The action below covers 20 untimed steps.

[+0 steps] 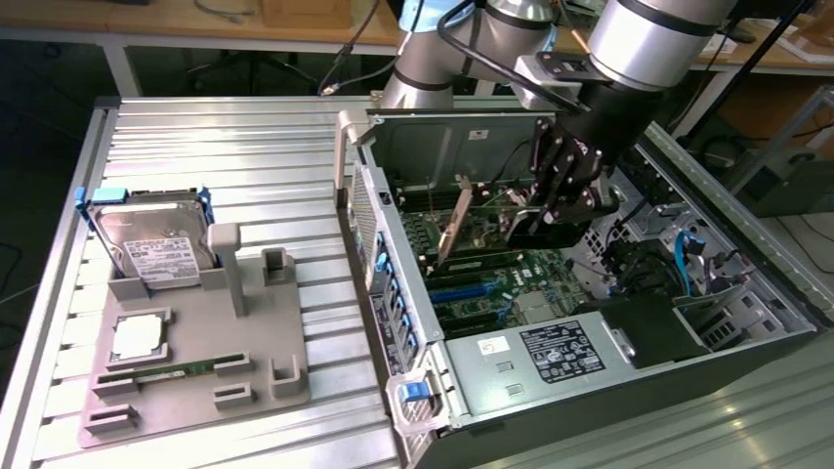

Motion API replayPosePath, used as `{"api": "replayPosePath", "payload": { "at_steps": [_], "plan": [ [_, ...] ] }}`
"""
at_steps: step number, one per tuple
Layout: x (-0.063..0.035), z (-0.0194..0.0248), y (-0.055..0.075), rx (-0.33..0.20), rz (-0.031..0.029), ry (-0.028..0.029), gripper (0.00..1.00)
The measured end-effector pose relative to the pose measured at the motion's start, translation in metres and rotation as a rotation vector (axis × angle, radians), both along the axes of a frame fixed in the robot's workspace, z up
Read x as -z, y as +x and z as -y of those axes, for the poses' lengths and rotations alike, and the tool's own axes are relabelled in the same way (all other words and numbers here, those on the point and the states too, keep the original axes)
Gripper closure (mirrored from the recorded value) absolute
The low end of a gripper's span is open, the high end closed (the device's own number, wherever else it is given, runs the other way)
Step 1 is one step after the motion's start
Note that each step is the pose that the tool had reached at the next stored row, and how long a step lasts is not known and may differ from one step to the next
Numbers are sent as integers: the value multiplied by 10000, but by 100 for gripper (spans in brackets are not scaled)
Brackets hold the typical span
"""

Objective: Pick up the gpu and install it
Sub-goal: 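Insert the gpu into the slot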

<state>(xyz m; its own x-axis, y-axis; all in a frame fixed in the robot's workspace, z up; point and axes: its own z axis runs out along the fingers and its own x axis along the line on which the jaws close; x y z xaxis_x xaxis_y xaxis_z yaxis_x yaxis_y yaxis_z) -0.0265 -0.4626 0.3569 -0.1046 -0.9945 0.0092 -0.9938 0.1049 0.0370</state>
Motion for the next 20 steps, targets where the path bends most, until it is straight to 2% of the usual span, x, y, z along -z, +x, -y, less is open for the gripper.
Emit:
{"api": "replayPosePath", "payload": {
  "at_steps": [20],
  "plan": [
    [42, 0, 0, 0, 0, -1, 73]
  ]
}}
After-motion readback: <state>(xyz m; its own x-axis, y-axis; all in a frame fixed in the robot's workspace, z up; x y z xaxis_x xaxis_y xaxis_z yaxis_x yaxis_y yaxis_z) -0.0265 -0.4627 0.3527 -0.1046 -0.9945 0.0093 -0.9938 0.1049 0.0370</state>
